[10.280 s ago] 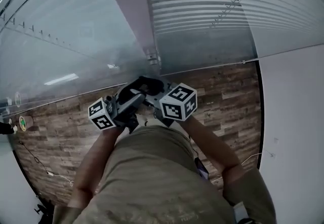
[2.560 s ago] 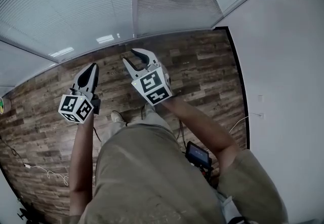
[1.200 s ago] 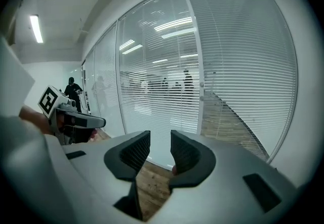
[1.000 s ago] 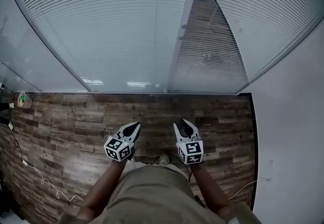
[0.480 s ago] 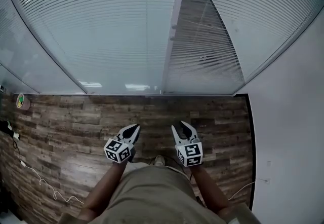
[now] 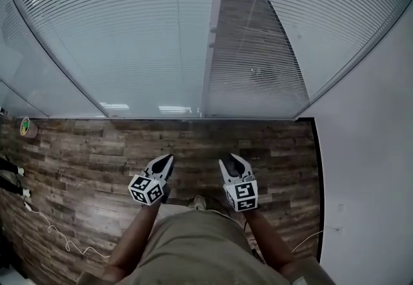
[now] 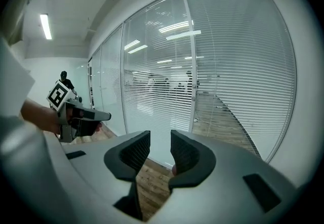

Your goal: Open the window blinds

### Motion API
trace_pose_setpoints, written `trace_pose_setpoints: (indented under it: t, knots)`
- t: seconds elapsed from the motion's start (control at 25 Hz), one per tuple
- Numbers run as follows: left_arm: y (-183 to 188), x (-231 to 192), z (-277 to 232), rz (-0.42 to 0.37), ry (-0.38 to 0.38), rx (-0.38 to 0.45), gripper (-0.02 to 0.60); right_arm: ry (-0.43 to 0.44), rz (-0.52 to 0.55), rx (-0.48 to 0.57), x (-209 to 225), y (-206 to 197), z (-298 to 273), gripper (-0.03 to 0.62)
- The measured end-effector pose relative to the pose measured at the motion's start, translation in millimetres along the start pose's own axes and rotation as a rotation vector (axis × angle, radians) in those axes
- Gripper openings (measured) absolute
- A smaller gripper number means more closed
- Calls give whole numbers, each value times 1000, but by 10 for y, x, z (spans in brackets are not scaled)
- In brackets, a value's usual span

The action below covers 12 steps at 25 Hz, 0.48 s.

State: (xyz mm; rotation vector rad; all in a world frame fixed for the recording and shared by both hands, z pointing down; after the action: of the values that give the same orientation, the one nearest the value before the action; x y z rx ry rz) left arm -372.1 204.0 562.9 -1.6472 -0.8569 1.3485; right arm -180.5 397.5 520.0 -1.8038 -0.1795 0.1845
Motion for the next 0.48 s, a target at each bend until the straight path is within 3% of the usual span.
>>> trace_pose_setpoints:
  t: [0.48]
  knots:
    - [27,-17,24,-9,36,1,14,6,-29,26,92,16,58,132]
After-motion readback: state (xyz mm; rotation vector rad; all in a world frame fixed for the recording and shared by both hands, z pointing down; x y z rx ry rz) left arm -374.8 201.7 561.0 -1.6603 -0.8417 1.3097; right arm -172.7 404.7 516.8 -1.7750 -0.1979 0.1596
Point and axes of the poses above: the fingertips, and each gripper's own axes: z backward along the fingers, x to its right, y out of its top, the point moved 8 cm from there along z, backward along the fingers, and after that the axes turned 8 degrees about x, right-handed, at the moved point
